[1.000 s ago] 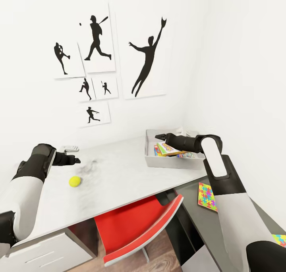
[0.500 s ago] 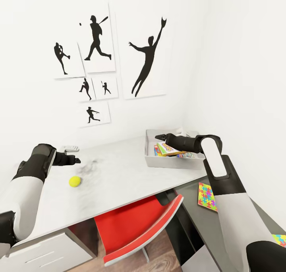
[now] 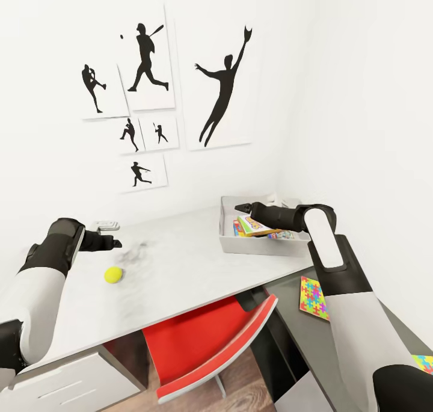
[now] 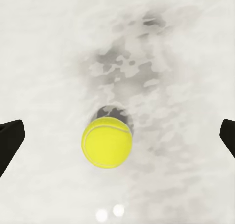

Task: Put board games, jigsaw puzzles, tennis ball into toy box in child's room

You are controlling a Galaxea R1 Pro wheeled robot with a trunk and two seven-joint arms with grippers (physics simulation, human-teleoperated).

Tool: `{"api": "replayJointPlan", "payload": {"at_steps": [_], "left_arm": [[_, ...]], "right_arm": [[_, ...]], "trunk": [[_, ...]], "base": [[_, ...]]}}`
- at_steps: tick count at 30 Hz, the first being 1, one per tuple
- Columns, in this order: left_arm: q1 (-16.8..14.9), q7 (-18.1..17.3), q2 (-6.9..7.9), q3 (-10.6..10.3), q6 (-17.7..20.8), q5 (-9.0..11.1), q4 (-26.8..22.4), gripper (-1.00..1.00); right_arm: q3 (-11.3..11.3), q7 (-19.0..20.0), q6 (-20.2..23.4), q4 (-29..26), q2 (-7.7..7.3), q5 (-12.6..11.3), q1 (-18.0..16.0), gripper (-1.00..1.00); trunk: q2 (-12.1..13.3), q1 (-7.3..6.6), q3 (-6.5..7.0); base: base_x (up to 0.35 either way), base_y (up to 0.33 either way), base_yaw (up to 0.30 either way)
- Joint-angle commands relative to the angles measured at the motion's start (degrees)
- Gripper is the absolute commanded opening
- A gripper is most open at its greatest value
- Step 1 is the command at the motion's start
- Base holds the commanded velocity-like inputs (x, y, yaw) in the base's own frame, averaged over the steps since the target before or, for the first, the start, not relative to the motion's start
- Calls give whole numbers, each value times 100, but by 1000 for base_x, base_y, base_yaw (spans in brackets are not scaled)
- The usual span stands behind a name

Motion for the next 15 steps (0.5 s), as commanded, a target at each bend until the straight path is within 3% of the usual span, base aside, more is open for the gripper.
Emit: {"api": "replayJointPlan", "payload": {"at_steps": [1, 5, 8, 11, 12, 15], "left_arm": [[-6, -55, -2, 18, 8, -59, -2, 100], [-6, -57, -3, 18, -129, -60, 25, 100], [-6, -65, -5, 24, -279, -62, 96, 100], [-6, -69, -2, 32, -382, -63, 220, 100], [-6, -70, 1, 38, -426, -63, 306, 100], [-6, -72, 4, 74, -475, -64, 397, 100]], "right_arm": [[3, -57, 12, -8, -3, -58, -7, 100], [3, -45, 12, -25, -10, -104, -9, 100], [6, -40, 12, -36, -15, -268, -7, 100], [11, -38, 12, -42, -21, -574, -6, 100], [16, -37, 12, -45, -24, -818, -4, 100], [56, -36, 12, -45, -26, -1167, -7, 100]], "trunk": [[-12, 4, -12], [-12, 4, -12], [-12, 4, -12], [-12, 4, -18], [-12, 4, -23], [-12, 4, -43]], "base": [[0, 0, 0], [0, 0, 0], [0, 0, 0], [0, 0, 0], [0, 0, 0], [0, 0, 0]]}}
